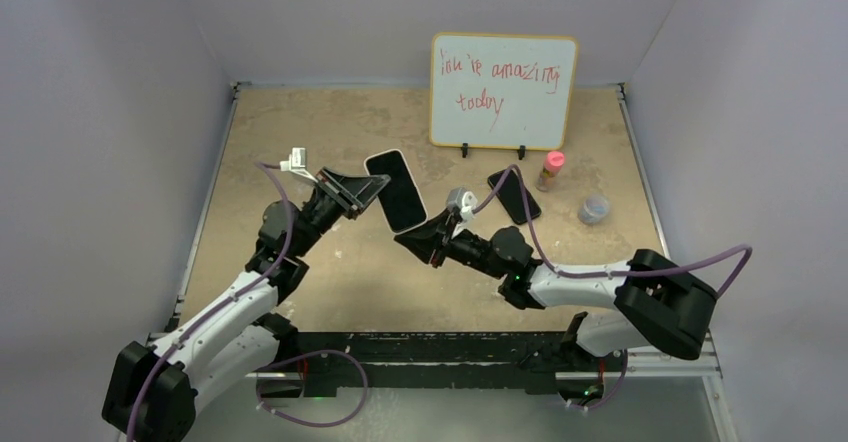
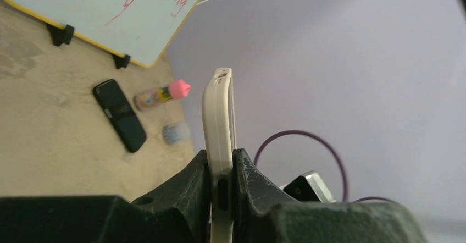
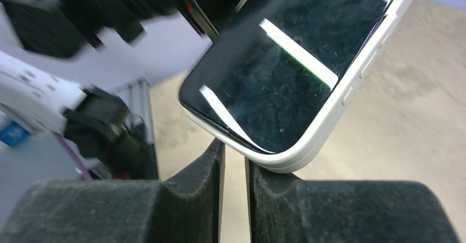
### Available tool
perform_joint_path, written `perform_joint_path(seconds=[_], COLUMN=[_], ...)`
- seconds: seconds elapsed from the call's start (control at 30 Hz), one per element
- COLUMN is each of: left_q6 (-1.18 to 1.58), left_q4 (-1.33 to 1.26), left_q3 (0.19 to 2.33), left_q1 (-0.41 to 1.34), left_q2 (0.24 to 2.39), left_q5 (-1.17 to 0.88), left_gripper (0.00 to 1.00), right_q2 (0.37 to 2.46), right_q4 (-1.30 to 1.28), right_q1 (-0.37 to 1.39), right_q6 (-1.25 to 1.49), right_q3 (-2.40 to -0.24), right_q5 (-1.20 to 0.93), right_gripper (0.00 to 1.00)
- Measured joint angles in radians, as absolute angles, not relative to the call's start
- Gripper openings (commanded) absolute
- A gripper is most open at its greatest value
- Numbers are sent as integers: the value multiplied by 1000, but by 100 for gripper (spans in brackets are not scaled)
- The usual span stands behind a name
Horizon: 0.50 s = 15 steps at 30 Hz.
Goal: Take the phone out of the phone case
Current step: Remove the phone case from the phone.
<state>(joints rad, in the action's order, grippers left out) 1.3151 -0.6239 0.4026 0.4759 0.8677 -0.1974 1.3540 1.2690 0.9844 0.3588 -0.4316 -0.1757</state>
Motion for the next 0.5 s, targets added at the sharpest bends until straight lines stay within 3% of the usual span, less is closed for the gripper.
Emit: perform_joint_path(seconds=[0.27,0.5], left_q6=[1202,1118], left_q4=[-458,-393], left_q3=[451,469], left_q1=[458,360], left_q2=[898,894], left_q5=[-259,-400], left_gripper=[0,0], right_q2=[1355,1339], right_q4=[1060,1060], right_q1=[986,986], right_q6=[195,193], right_q3=[-432,-412], right_q5=[-144,-142], right_gripper=[4,35])
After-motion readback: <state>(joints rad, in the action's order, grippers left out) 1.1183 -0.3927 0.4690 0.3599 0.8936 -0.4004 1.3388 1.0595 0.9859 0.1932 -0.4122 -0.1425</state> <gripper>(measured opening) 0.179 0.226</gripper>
